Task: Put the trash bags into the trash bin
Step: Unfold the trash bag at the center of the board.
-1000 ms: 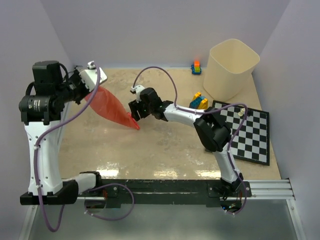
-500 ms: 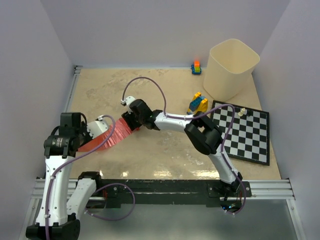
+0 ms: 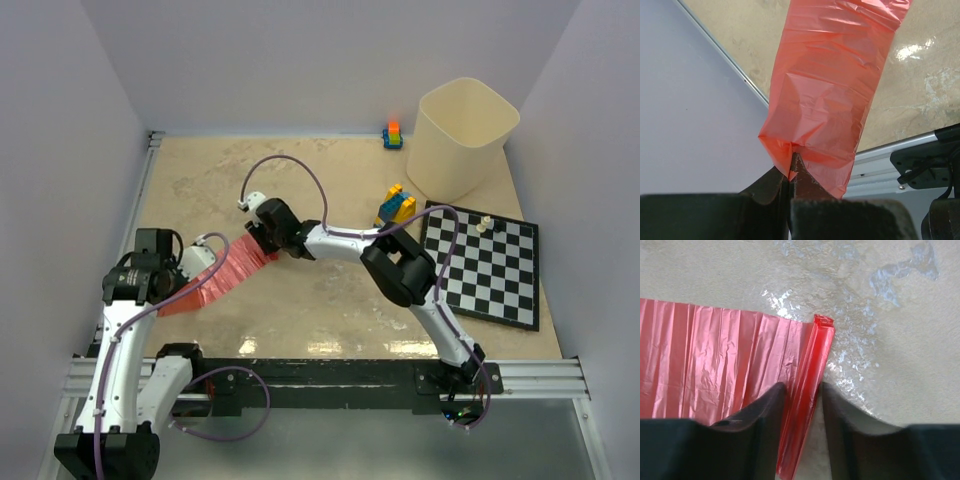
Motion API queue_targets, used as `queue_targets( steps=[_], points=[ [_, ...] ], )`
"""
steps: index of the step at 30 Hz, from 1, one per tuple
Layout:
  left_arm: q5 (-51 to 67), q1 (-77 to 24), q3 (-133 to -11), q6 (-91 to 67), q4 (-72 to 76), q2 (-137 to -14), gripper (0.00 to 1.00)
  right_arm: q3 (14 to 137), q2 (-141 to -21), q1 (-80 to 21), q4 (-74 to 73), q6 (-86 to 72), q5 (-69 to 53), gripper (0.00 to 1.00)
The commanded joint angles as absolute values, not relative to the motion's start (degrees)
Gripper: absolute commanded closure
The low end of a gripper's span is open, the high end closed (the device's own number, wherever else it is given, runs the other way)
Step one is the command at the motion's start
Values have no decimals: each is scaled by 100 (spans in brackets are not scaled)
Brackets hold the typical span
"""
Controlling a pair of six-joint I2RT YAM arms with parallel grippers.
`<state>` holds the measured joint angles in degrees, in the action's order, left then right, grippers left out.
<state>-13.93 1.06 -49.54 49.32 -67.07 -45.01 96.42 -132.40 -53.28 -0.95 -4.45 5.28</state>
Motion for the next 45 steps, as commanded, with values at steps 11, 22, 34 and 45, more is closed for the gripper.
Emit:
queue_targets(
  steps=[11,22,34,45],
  points=[
    [-1143,378,-4413,4605,-5284,-4790,100,9606,-11937,-4317,-281,-79,-1148,100],
    [-1186,527,-3920,4676,-4386,-4808,100,9378,-11312,-3771,-457,-316,-3830,97],
    [-661,615,-4190,4553,-4613,-4868,100,8782,-11259,-3542,-730,-825,-2145,85],
    [2521,615,-8868,4035,-5346,-5433,100,8147,-11170,-3542,-255,-1187,-2153,50]
  ],
)
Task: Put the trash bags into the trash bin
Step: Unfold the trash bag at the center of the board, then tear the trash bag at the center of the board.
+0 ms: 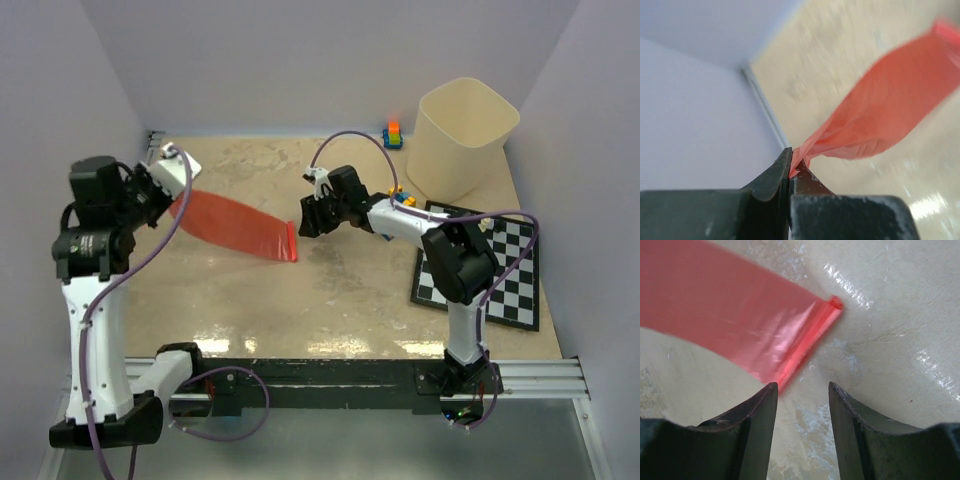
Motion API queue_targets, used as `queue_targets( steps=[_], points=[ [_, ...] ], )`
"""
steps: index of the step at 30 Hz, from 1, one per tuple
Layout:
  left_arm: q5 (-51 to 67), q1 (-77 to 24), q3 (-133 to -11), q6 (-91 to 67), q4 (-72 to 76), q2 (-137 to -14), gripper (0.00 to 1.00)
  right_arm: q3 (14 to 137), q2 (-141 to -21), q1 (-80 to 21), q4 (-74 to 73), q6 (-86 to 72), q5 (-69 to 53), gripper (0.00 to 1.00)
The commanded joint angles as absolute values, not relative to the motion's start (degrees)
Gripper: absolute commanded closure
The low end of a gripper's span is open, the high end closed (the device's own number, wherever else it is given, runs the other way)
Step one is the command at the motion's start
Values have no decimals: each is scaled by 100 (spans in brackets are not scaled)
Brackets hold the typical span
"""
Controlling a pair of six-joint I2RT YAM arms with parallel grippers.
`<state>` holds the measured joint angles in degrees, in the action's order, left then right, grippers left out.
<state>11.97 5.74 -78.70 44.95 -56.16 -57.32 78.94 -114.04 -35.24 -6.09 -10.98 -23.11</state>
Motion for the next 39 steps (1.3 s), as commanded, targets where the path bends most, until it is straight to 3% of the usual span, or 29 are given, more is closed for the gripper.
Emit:
queue_targets(
  steps=[1,8,15,23,39],
  points=[
    [2522,615,-8738,4078,-5196,-5319,100,8208,-11241,-3542,-255,-1169,-2145,50],
    [1013,615,-7656,4588,-5669,-4940,100,8656,-11671,-3717,-255,-1160,-1995,48],
    [151,615,-8138,4710,-5371,-4387,100,9140,-12102,-4376,-264,-1063,-1776,43],
    [-1950,607,-7884,5967,-5149,-3666,100,9500,-12585,-5000,-220,-1274,-1793,42],
    [-2021,606,-7189,5915,-5985,-3032,100,10274,-13473,-5994,-378,-1257,-783,39]
  ],
)
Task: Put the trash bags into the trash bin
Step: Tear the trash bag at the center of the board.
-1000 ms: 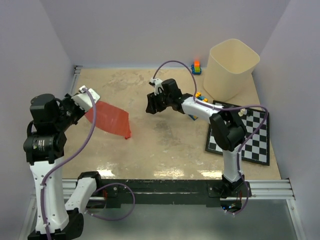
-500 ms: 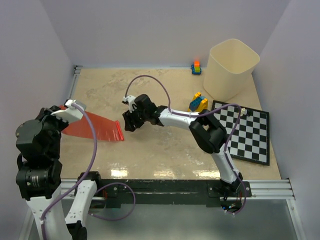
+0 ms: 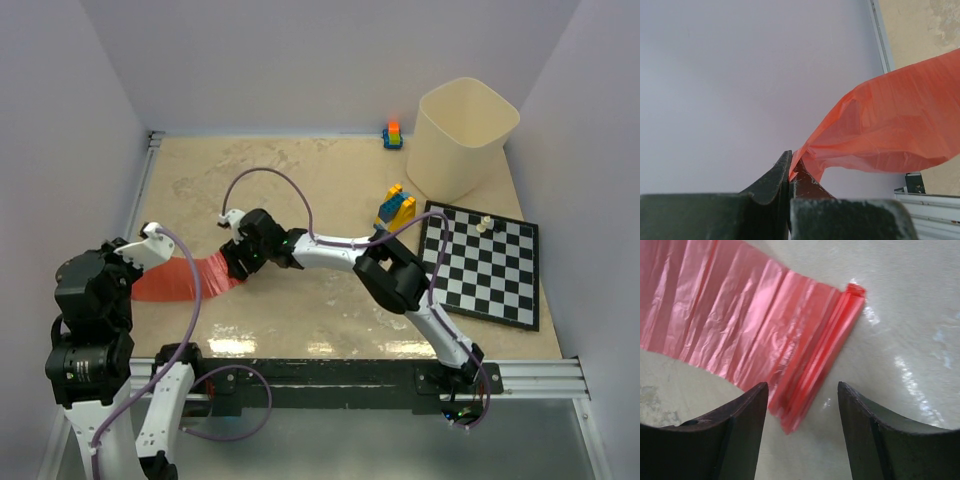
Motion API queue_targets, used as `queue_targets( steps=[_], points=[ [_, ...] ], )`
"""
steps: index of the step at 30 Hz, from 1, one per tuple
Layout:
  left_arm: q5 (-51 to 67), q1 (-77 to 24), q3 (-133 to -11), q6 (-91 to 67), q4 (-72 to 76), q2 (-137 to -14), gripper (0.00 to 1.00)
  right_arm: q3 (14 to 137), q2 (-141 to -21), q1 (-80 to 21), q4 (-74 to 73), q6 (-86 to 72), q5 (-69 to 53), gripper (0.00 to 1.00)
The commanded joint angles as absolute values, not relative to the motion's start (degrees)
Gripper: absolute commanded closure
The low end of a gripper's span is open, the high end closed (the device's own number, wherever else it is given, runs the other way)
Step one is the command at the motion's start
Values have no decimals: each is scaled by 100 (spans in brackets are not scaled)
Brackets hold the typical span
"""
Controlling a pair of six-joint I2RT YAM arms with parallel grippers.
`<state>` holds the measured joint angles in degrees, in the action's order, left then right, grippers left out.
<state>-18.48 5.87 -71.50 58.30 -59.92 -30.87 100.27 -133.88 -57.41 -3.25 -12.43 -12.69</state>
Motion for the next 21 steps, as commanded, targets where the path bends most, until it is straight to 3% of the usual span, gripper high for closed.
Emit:
queue_targets(
  steps=[1,21],
  points=[
    [-2021,606,-7198,5915,-5994,-3041,100,10283,-13482,-6020,-387,-1266,-721,40],
    [-1855,606,-6961,5889,-6144,-2900,100,10679,-14141,-6038,-413,-1380,-193,56]
  ],
)
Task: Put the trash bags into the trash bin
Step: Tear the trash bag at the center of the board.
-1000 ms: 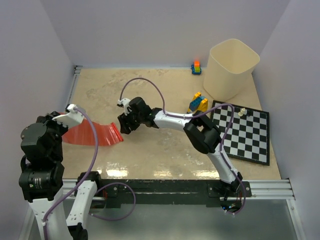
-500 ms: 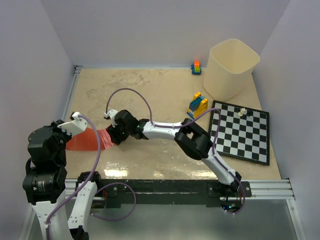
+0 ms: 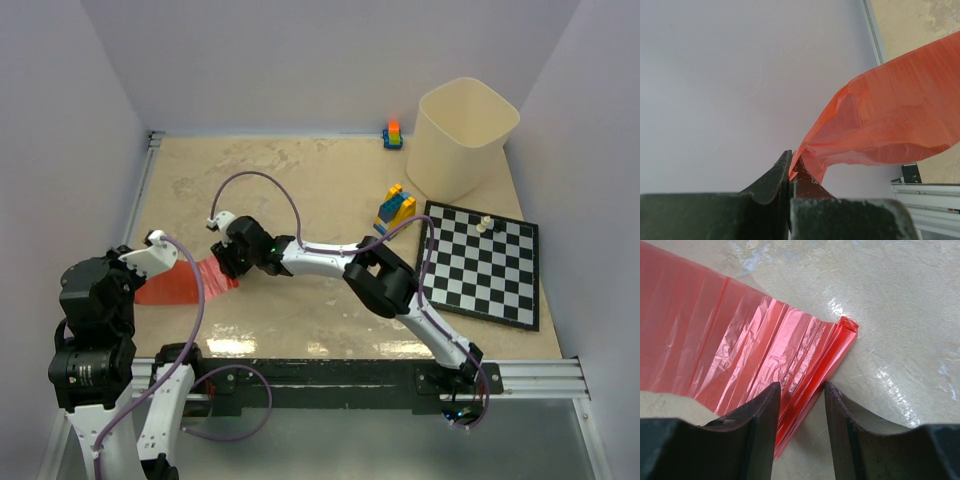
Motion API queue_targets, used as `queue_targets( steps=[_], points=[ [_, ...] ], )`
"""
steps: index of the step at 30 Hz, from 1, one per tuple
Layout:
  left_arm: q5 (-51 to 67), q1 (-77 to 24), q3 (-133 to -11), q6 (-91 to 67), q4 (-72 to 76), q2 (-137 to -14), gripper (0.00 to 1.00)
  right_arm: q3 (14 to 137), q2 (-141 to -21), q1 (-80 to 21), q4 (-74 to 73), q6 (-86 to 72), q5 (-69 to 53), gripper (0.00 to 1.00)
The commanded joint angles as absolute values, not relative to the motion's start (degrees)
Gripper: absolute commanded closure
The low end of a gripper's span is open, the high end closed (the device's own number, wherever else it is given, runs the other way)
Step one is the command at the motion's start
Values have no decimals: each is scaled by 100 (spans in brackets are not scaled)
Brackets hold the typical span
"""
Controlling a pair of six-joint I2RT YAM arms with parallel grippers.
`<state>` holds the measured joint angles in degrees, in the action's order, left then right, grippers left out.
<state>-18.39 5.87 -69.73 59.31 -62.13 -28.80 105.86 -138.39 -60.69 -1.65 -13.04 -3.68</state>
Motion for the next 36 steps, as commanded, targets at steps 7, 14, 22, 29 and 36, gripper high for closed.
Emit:
queue_targets(
  steps=[7,14,22,29,36],
  points=[
    [-1828,598,-6943,5827,-6152,-2971,100,10819,-14309,-6038,-352,-1371,-18,63],
    [-1811,606,-6926,5836,-6144,-2997,100,10925,-14475,-6038,-360,-1371,-18,66],
    [-1819,606,-6926,5775,-6196,-3015,100,11057,-14660,-6038,-448,-1266,272,67],
    [-1749,606,-6882,5687,-6135,-3059,100,11118,-14809,-6073,-554,-941,413,70],
    [-1486,606,-6523,5362,-5951,-3024,100,10890,-14600,-6100,-361,-283,519,100]
  ],
)
